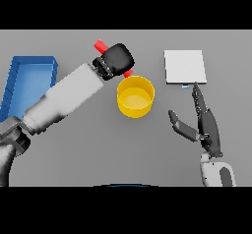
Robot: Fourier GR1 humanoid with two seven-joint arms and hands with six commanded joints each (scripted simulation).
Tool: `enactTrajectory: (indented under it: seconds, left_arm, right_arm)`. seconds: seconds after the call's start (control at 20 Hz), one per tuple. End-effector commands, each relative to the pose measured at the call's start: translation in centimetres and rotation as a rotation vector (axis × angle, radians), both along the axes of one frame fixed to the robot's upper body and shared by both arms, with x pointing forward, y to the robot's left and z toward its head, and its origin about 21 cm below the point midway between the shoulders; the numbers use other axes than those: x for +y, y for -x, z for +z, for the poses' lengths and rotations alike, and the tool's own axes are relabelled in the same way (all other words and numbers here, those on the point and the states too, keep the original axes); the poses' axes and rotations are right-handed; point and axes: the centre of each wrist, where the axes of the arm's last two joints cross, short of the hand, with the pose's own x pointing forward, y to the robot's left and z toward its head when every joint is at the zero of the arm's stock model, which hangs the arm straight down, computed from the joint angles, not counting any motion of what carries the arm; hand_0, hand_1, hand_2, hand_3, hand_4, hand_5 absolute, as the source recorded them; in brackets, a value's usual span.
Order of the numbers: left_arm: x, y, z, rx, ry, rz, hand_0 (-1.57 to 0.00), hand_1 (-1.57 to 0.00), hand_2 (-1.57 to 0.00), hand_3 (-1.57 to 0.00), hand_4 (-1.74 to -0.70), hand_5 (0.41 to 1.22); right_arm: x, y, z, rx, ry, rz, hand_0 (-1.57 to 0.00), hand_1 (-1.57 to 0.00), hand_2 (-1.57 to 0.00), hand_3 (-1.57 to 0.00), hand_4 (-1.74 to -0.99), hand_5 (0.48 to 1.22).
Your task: Pick up the red beaker and tilt it to pour out 1 green nut into yellow bowl. Pick up the yellow bowl and place it on the metallic measuring scale.
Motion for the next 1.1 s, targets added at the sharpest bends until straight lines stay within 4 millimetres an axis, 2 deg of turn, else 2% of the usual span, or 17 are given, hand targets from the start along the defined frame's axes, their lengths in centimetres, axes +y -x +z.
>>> enactTrajectory:
  seconds: [0.0,0.4,0.65,0.75,0.9,1.05]
  left_arm:
    - [-0.2,-0.1,0.2,-0.02,-0.034,-0.028,-1.57,-1.57,-1.57,-1.52,-1.73,1.22]
    - [-2.0,0.2,0.1,-0.152,-0.306,-0.176,-1.57,-1.57,-1.57,-1.56,-1.74,1.221]
    - [-2.6,0.1,0.4,-0.229,-0.432,-0.248,-1.57,-1.57,-1.57,-1.57,-1.73,1.221]
    - [-3.8,0.3,0.7,-0.276,-0.468,-0.285,-1.57,-1.57,-1.57,-1.57,-1.73,1.221]
    - [-5.0,0.0,3.4,-0.336,-0.526,-0.341,-1.57,-1.57,-1.57,-1.57,-1.73,1.221]
    - [-5.5,-1.4,8.9,-0.441,-0.546,-0.319,-1.57,-1.57,-1.57,-1.57,-1.73,1.221]
  right_arm:
    - [0.1,-0.1,-0.1,0.007,-0.001,-0.006,0.0,0.0,0.0,0.0,-1.193,0.578]
    - [0.0,-0.4,0.1,0.011,-0.013,0.0,0.0,0.0,0.0,0.0,-1.13,0.565]
    - [-0.3,-0.2,0.2,-0.012,-0.002,0.005,0.0,0.0,0.0,0.0,-1.135,0.58]
    - [-0.1,-0.2,0.0,0.001,-0.004,-0.007,0.0,0.0,0.0,0.0,-1.13,0.577]
    - [0.1,-0.2,0.1,-0.013,0.004,-0.012,0.0,0.0,0.0,0.0,-1.138,0.572]
    - [0.2,-0.4,0.4,-0.02,0.01,-0.009,0.0,0.0,0.0,0.0,-1.135,0.563]
